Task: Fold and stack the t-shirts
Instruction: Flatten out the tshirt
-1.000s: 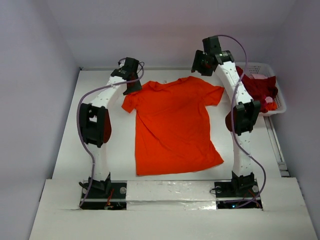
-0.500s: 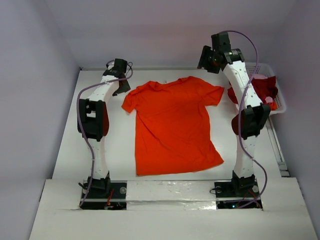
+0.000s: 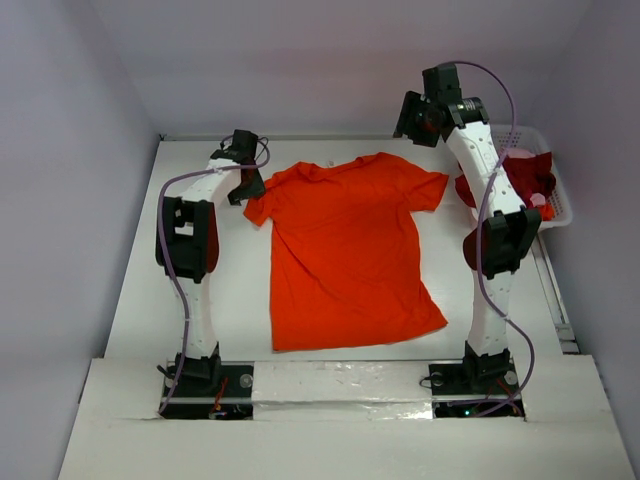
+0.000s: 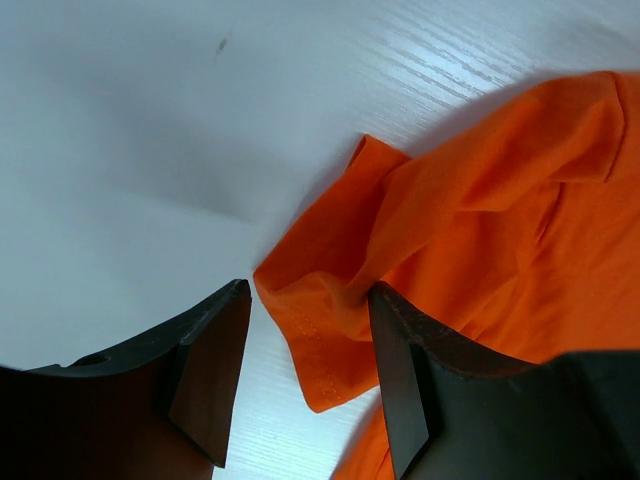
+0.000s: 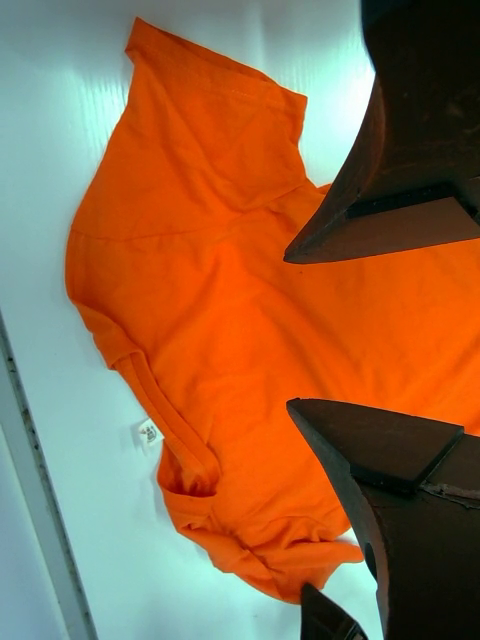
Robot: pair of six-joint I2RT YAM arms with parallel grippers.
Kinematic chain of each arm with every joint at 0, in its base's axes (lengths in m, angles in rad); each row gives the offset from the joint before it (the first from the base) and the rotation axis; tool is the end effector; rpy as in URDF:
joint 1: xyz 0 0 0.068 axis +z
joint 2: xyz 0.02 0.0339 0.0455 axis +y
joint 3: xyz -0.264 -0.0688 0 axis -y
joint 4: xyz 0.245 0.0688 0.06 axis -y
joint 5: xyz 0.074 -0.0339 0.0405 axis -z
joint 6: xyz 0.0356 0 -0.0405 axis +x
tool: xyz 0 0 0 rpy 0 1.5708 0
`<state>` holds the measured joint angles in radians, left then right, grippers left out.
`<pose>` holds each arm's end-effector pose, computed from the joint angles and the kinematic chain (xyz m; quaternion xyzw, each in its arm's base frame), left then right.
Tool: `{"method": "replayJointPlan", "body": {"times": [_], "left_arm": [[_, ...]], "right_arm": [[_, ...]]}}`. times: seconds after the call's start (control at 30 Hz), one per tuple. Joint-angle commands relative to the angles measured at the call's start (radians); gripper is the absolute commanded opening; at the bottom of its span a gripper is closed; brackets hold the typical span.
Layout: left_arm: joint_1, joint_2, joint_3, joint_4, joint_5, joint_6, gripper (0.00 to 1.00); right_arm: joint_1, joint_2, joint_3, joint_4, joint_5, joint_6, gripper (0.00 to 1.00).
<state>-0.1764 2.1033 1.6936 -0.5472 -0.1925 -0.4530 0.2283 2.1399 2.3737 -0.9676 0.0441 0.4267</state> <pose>0.4594 -0.0750 0.2093 -0.1596 0.9358 -0.0060 0.3143 0.4563 0.1044 0.3776 0.0994 0.9081 0.1116 0.3912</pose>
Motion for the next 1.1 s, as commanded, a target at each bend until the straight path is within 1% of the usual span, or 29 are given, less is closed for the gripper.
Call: {"method": "replayJointPlan", "body": {"times": [0.0,0.2,0.27,0.3,0.37,0.47,0.5,0.6,0.67,0.7,0.73,0.9,0.97,1.0,1.03,1.07], "left_arm": [[0.0,-0.063,-0.009,0.012,0.027,0.007,0.48],[0.0,-0.074,0.005,0.013,0.036,0.01,0.47],[0.0,-0.056,0.012,0.009,0.034,0.013,0.45],[0.0,-0.051,0.02,0.004,0.034,0.013,0.41],[0.0,-0.04,0.024,0.004,0.034,0.013,0.39],[0.0,-0.032,0.041,0.004,0.033,0.011,0.28],[0.0,-0.029,0.057,0.0,0.031,0.011,0.22],[0.0,-0.017,0.081,-0.014,0.028,0.011,0.15],[0.0,-0.019,0.083,-0.01,0.025,0.013,0.13],[0.0,-0.017,0.086,-0.011,0.022,0.014,0.09],[0.0,-0.012,0.089,-0.013,0.019,0.014,0.07],[0.0,0.003,0.092,-0.017,0.005,0.014,0.01],[0.0,0.004,0.098,-0.022,0.013,0.013,0.02],[0.0,0.003,0.095,-0.022,0.014,0.013,0.06],[0.0,-0.003,0.092,-0.017,0.015,0.013,0.2],[0.0,-0.015,0.087,-0.014,0.015,0.014,0.27]], "right_arm": [[0.002,-0.002,0.039,0.029,-0.01,0.003,0.62],[0.011,0.005,0.038,0.03,-0.012,0.003,0.62],[0.011,0.006,0.042,0.03,-0.013,0.003,0.62],[0.011,0.005,0.044,0.03,-0.013,0.003,0.62],[0.011,0.003,0.045,0.029,-0.015,0.001,0.62],[0.011,0.002,0.041,0.03,-0.013,0.001,0.62],[0.011,0.0,0.039,0.03,-0.015,0.001,0.62],[0.011,0.0,0.038,0.033,-0.015,0.001,0.62],[0.011,0.0,0.039,0.033,-0.015,0.0,0.62],[0.011,-0.002,0.041,0.033,-0.015,0.001,0.62],[0.011,0.0,0.042,0.033,-0.016,0.001,0.62],[0.011,-0.005,0.042,0.033,-0.016,0.001,0.62],[0.011,-0.005,0.042,0.033,-0.016,0.001,0.62],[0.011,-0.006,0.042,0.033,-0.018,0.001,0.62],[0.011,-0.008,0.042,0.033,-0.02,0.001,0.62],[0.011,-0.006,0.042,0.035,-0.021,0.001,0.62]]}}
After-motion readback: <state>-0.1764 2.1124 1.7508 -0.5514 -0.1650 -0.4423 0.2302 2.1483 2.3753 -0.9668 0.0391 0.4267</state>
